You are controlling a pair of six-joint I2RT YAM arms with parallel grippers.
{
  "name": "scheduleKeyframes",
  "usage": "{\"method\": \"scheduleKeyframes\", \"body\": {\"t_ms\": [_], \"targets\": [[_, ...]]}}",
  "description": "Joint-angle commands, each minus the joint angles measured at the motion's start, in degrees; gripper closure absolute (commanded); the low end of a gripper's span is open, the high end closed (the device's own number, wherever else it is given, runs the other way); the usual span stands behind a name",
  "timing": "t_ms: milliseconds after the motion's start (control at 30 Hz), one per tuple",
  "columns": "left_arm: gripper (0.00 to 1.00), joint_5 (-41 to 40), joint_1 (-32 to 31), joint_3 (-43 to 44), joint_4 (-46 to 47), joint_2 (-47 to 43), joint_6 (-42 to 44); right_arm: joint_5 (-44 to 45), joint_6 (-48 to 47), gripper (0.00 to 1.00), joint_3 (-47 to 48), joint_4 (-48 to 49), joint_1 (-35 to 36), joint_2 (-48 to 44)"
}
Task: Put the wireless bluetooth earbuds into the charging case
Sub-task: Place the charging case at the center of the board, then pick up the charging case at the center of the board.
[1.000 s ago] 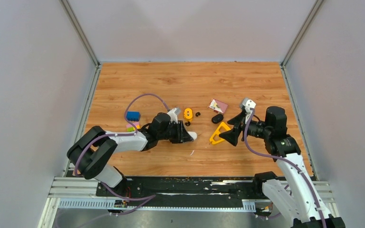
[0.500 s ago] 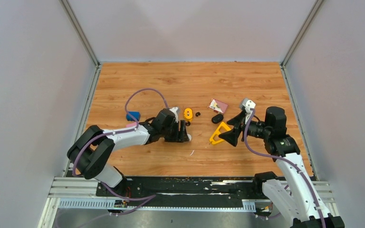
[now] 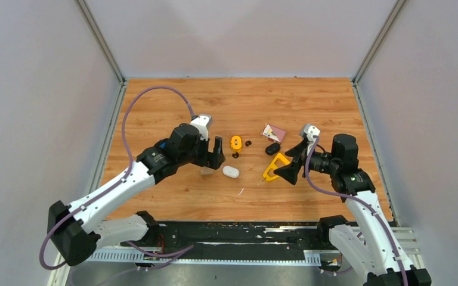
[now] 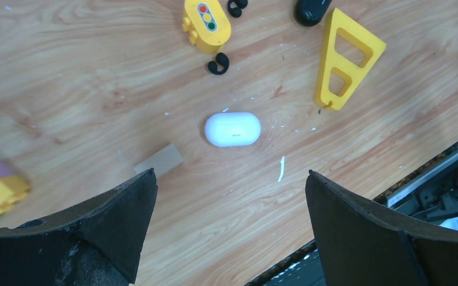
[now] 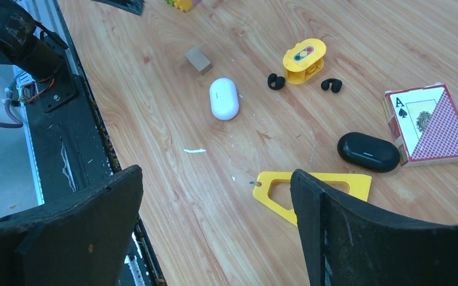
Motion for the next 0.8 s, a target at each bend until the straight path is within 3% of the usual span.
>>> {"method": "scheduleKeyframes", "body": {"t_ms": [0, 167, 233, 300, 367, 467, 567, 667, 767], "targets": [[0.00, -4.3, -0.1, -1.5, -3.8, -5.2, 7.8, 1.5, 0.6, 0.07, -0.3, 2.5, -0.4, 0.8], [0.00, -3.2, -0.2, -3.1, -1.3, -10.0, 12.0, 6.0, 0.2, 0.10, 1.0, 1.8, -0.4, 3.6], [0.00, -9.5, -0.2, -4.5, 1.0, -14.9, 11.9, 9.1, 1.5, 0.13, 3.4, 1.0, -0.4, 7.6], [0.00, -20.8, -0.1, -6.6, 1.8, -18.2, 9.6, 12.5, 3.2, 0.18, 7.3, -1.6, -0.4, 14.0], [0.00, -25.3, -0.1, -7.7, 1.3, -17.9, 11.2, 17.7, 5.3, 0.24, 13.2, -6.8, -0.4, 22.0], [0.00, -22.2, -0.1, -7.3, 0.1, -15.2, 14.7, 24.9, 6.2, 0.31, 22.2, -14.9, -0.4, 33.2], [0.00, -17.2, -0.1, -14.0, 9.1, -19.5, 17.6, 24.3, 6.0, 0.37, 27.8, -19.3, -0.1, 41.3], [0.00, -16.4, -0.1, -18.5, 14.9, -25.8, 18.5, 21.5, -2.8, 0.40, 32.4, -22.3, 1.6, 46.1], [0.00, -16.4, -0.1, -19.1, 14.5, -28.4, 21.6, 15.1, -22.0, 0.46, 37.7, -26.3, 1.8, 47.9]]}}
